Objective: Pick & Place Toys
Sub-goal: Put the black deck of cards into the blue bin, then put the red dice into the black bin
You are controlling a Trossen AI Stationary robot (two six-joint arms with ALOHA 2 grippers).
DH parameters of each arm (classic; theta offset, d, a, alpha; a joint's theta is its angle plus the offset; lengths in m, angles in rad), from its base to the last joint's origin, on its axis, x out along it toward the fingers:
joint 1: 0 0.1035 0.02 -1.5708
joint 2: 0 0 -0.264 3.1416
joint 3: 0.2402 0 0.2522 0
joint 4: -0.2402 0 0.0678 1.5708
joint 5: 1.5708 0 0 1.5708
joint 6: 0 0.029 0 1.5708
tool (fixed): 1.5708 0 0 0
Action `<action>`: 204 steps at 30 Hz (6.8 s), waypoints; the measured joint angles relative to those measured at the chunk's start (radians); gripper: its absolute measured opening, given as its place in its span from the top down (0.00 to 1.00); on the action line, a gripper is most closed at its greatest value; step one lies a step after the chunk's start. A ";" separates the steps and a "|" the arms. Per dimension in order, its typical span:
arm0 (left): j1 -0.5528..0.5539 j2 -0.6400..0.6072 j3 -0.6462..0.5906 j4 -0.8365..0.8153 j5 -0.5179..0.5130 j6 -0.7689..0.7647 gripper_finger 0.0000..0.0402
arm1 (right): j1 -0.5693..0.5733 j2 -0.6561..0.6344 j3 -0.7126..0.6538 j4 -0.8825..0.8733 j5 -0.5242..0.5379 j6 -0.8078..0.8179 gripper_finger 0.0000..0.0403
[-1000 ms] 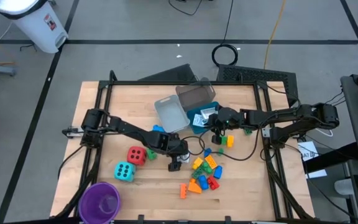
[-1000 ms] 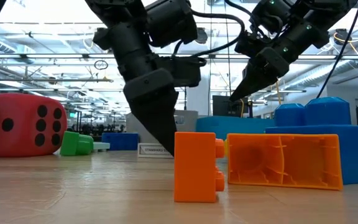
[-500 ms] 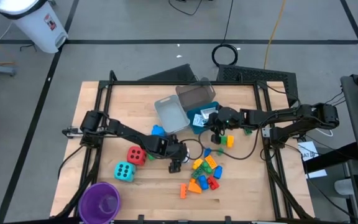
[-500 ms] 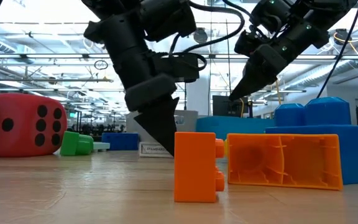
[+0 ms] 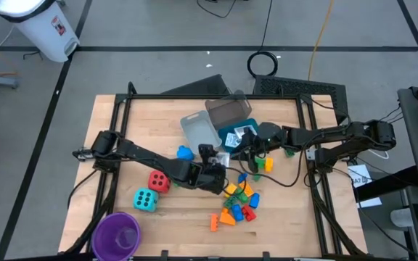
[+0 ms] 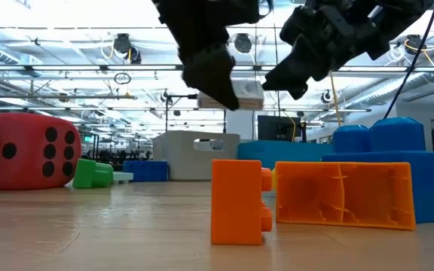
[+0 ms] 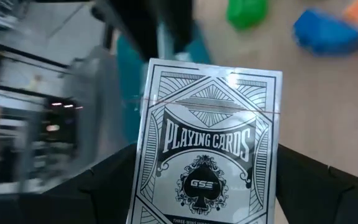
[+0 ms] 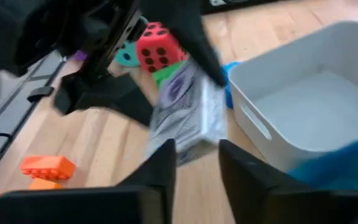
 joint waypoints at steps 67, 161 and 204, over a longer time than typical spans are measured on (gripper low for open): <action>-0.002 -0.399 -0.454 0.366 0.009 -0.348 0.09 | -0.124 -0.150 -0.065 -0.125 0.296 -0.033 0.92; 0.100 -0.422 -0.520 0.611 0.207 -0.358 0.09 | 0.021 -0.403 -0.211 -1.161 0.680 0.820 0.32; -0.300 -0.372 -0.383 -0.551 0.506 -0.874 0.09 | 0.018 -0.410 -0.242 -0.905 0.604 0.615 0.36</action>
